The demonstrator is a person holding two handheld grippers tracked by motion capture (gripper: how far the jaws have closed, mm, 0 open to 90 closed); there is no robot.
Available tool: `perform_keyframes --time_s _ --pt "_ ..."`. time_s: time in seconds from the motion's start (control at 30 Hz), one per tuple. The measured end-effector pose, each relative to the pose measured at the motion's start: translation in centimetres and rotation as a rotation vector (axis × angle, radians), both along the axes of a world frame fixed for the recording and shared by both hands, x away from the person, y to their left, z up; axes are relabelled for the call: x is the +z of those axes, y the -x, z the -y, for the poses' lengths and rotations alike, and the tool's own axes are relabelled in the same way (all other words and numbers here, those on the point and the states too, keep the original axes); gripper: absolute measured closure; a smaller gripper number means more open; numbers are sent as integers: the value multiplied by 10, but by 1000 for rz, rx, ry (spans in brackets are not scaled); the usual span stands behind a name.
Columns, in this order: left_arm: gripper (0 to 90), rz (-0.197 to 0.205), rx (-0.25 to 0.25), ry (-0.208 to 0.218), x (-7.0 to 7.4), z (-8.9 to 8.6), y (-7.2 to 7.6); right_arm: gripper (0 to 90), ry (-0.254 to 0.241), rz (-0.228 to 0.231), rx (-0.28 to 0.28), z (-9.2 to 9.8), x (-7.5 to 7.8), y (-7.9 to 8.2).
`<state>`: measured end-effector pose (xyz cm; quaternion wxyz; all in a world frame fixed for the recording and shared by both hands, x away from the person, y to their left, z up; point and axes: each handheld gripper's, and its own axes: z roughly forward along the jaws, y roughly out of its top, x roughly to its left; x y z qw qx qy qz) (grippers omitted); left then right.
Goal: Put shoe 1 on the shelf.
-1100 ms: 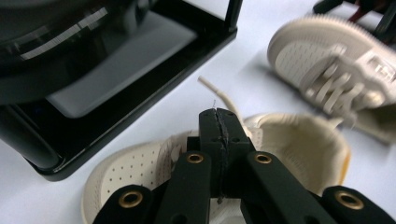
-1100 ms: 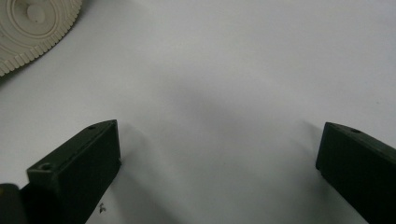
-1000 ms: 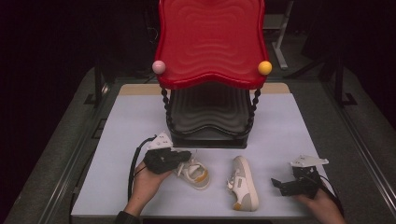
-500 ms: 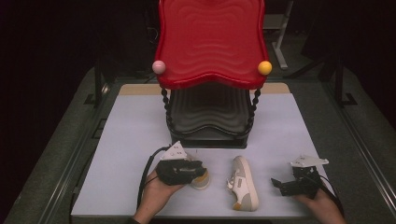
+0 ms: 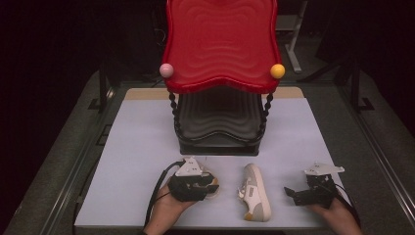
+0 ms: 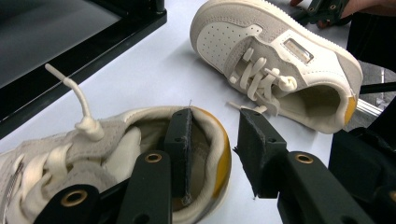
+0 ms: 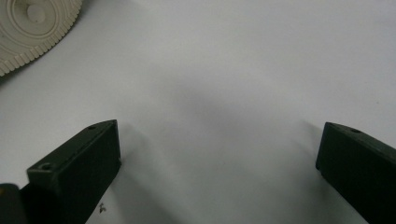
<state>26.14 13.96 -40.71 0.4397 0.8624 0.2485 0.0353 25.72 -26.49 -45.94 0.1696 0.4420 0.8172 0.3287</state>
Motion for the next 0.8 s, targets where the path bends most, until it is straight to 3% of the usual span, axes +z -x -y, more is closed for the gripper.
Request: perform_keyframes --time_s 0.4,0.53,0.8 --pt "785 -35 -7 -3 1 -2 -3 0 0 0 0 0 0 0" --pt "799 -14 -20 -27 2 0 -2 0 0 0 0 0 0 0" --pt "799 4 -59 -14 11 1 2 0 0 0 0 0 0 0"
